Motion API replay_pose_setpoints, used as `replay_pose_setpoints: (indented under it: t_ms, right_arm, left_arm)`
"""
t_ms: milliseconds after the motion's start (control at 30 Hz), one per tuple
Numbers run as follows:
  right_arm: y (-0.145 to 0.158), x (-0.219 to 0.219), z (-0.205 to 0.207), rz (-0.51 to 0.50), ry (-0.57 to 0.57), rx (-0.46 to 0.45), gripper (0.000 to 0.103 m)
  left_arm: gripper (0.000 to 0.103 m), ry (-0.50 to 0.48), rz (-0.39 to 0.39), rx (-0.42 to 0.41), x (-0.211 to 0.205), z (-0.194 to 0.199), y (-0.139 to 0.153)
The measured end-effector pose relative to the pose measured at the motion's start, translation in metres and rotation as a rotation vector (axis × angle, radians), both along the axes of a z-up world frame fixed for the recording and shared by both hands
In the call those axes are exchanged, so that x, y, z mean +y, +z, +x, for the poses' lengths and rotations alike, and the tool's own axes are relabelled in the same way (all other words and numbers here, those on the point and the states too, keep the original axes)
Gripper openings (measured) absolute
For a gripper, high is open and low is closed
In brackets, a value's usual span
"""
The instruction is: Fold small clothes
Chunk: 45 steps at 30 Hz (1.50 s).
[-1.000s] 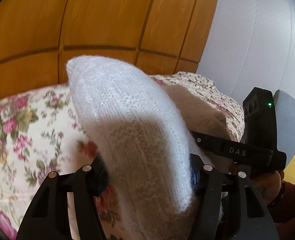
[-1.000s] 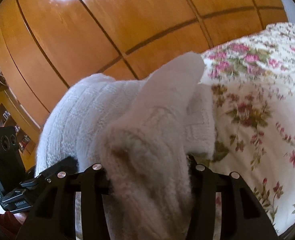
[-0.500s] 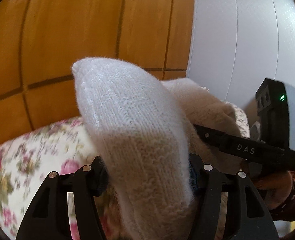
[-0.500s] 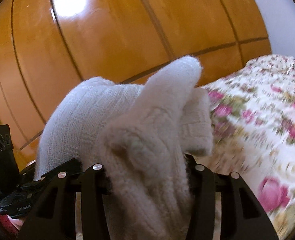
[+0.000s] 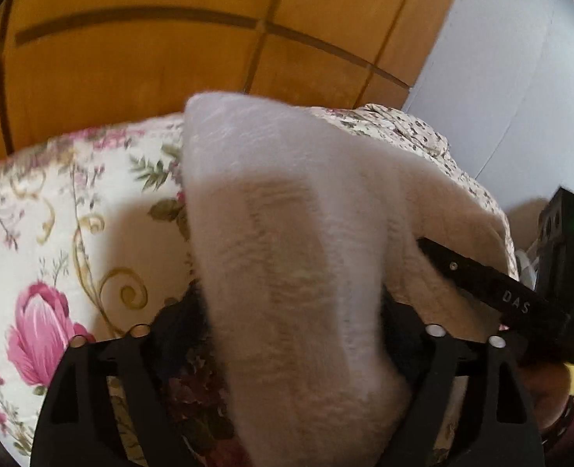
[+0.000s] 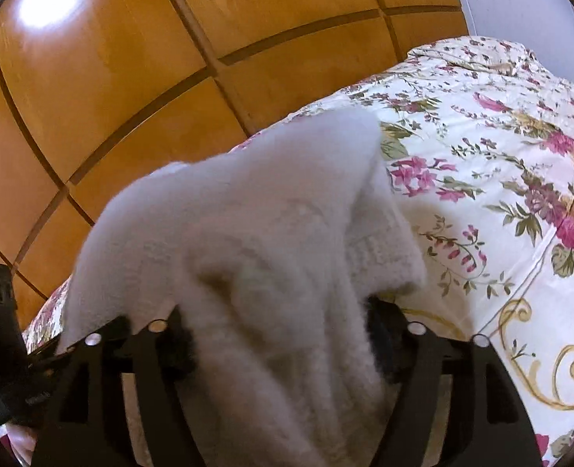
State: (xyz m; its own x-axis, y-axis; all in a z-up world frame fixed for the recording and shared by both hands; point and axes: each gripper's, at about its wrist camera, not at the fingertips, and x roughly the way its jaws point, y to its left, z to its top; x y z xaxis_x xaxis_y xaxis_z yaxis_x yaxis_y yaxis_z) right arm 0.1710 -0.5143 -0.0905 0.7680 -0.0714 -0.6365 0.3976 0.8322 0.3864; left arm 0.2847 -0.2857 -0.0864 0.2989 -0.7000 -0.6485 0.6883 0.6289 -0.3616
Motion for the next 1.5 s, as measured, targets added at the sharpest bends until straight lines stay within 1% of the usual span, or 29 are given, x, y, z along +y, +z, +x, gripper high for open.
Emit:
replay_pose_setpoints:
  t_ms: [133, 200, 267, 333, 400, 467, 533, 633, 667, 700, 800, 867, 967, 1100, 1233, 1300, 1367, 1500]
  right_arm:
    - [-0.003, -0.004, -0.003, 0.012, -0.007, -0.013, 0.074]
    - [-0.002, -0.004, -0.007, 0.009, -0.023, -0.025, 0.077]
    - [0.003, 0.002, -0.012, 0.008, -0.038, -0.035, 0.083]
    - [0.005, 0.003, -0.020, 0.014, -0.068, -0.050, 0.086]
    - [0.007, 0.001, -0.031, 0.013, -0.102, -0.077, 0.088]
    - [0.007, 0.003, -0.042, -0.005, -0.153, -0.063, 0.092]
    - [0.005, 0.008, -0.046, -0.053, -0.207, 0.007, 0.093]
    - [0.010, 0.017, -0.044, -0.137, -0.246, 0.053, 0.099]
    - [0.011, 0.019, -0.043, -0.157, -0.255, 0.061, 0.101]
    - [0.012, 0.021, -0.045, -0.169, -0.260, 0.055, 0.101]
    - [0.013, 0.025, -0.054, -0.180, -0.279, 0.023, 0.101]
    - [0.014, 0.029, -0.060, -0.197, -0.293, 0.025, 0.101]
    - [0.014, 0.040, -0.070, -0.227, -0.284, 0.031, 0.101]
    - [0.016, 0.061, -0.087, -0.293, -0.265, 0.027, 0.101]
    - [0.018, 0.081, -0.097, -0.386, -0.232, 0.039, 0.101]
    - [0.021, 0.087, -0.100, -0.411, -0.202, 0.060, 0.101]
    - [0.024, 0.092, -0.104, -0.408, -0.177, 0.078, 0.101]
    - [0.035, 0.101, -0.119, -0.369, -0.160, 0.080, 0.101]
  left_arm:
    - [0.087, 0.012, -0.012, -0.010, 0.007, -0.007, 0.002]
    - [0.087, 0.026, -0.032, -0.012, 0.015, -0.014, 0.002]
    - [0.087, 0.038, -0.055, -0.018, 0.025, -0.022, 0.003]
    - [0.087, 0.060, -0.074, -0.024, 0.032, -0.030, 0.005]
    - [0.091, 0.093, -0.084, -0.034, 0.040, -0.036, 0.006]
    - [0.092, 0.121, -0.089, -0.042, 0.047, -0.041, 0.007]
    - [0.093, 0.143, -0.066, -0.067, 0.049, -0.047, 0.009]
    - [0.094, 0.176, -0.020, -0.138, 0.048, -0.060, 0.016]
    - [0.096, 0.191, -0.004, -0.165, 0.049, -0.064, 0.018]
    - [0.098, 0.207, 0.008, -0.187, 0.051, -0.068, 0.020]
    - [0.098, 0.243, 0.035, -0.236, 0.058, -0.082, 0.026]
    - [0.098, 0.268, 0.063, -0.267, 0.062, -0.092, 0.029]
    - [0.099, 0.291, 0.101, -0.305, 0.063, -0.103, 0.032]
    - [0.099, 0.298, 0.145, -0.324, 0.065, -0.120, 0.034]
    - [0.099, 0.327, 0.140, -0.328, 0.073, -0.133, 0.038]
    - [0.099, 0.345, 0.132, -0.325, 0.078, -0.139, 0.041]
    - [0.099, 0.365, 0.131, -0.321, 0.084, -0.147, 0.043]
    - [0.099, 0.376, 0.150, -0.311, 0.089, -0.161, 0.049]
